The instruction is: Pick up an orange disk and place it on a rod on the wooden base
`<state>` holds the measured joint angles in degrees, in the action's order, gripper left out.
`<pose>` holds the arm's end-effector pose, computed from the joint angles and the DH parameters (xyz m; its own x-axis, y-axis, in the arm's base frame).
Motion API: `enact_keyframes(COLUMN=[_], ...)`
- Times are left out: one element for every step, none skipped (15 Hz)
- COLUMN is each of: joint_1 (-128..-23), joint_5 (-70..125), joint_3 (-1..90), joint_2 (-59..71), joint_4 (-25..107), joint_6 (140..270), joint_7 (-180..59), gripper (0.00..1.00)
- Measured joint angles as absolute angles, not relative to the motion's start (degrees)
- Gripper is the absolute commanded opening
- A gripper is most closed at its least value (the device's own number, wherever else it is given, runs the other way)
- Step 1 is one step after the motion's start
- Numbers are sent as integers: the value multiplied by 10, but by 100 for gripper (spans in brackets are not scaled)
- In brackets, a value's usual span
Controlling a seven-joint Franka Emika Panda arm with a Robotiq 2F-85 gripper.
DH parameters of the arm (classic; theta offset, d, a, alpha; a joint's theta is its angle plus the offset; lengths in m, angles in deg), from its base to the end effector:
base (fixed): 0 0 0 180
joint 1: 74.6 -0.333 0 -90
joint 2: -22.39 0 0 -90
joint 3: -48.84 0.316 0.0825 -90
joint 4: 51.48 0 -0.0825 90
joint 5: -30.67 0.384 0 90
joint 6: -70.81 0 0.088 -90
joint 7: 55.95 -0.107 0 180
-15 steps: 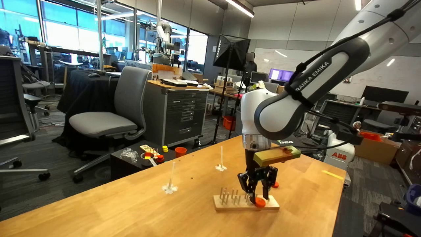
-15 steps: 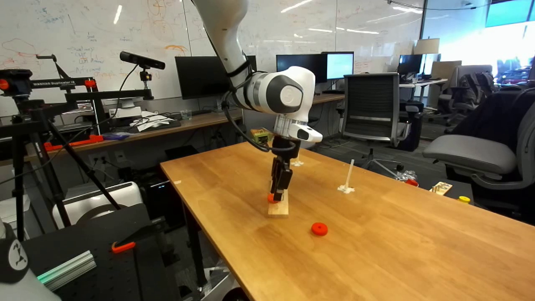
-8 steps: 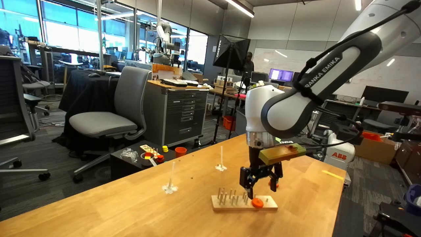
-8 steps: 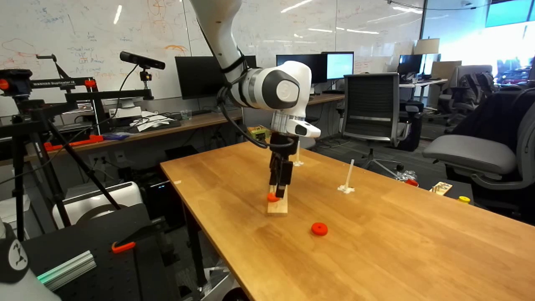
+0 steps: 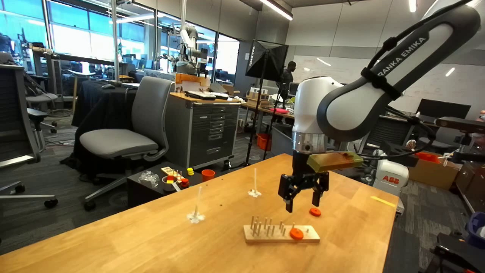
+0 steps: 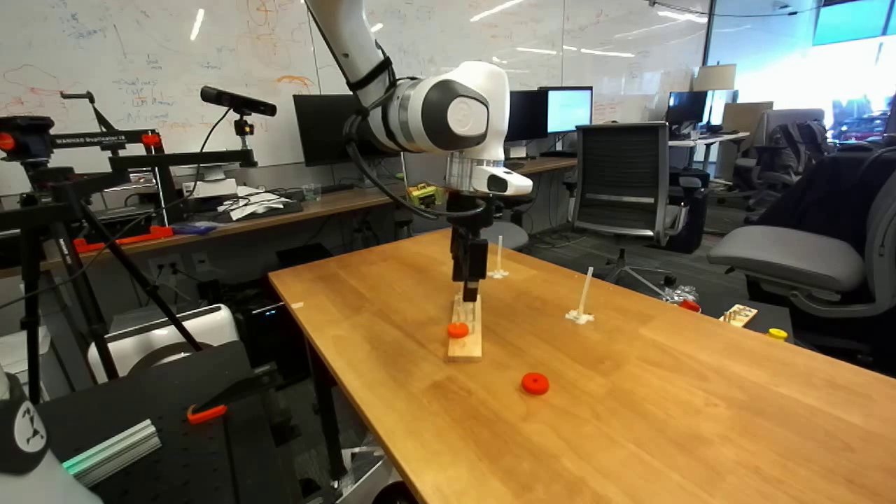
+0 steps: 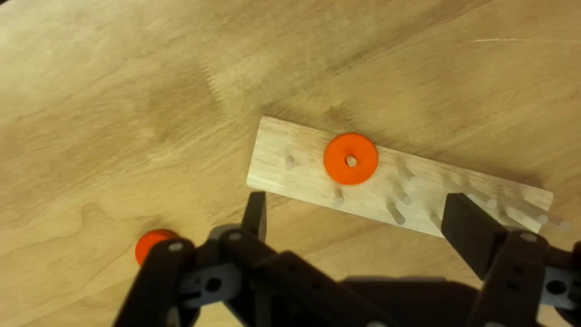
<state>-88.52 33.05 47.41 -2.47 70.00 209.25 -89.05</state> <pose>0.5484 0.1215 0.1931 0.9161 -0.3820 -0.1219 -0.3768 -0.9241 0.0645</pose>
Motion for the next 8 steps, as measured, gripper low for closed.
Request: enact_keyframes(joint_1=[-885, -885, -885, -885, -885, -885, -885, -885], joint_5=[330, 330, 330, 330, 330, 330, 330, 330], joint_3=[474, 475, 475, 476, 477, 478, 479, 480], joint_2=[-16, -8, -1, 6, 12, 17, 23, 28], joint_4=[706, 711, 716, 721, 725, 729, 733, 738], joint_6=[2100, 2106, 2111, 2118, 2122, 2126, 2131, 2135], joint_7=[-890, -890, -890, -891, -891, -891, -891, -891], gripper=[100, 100, 100, 100, 100, 100, 100, 100])
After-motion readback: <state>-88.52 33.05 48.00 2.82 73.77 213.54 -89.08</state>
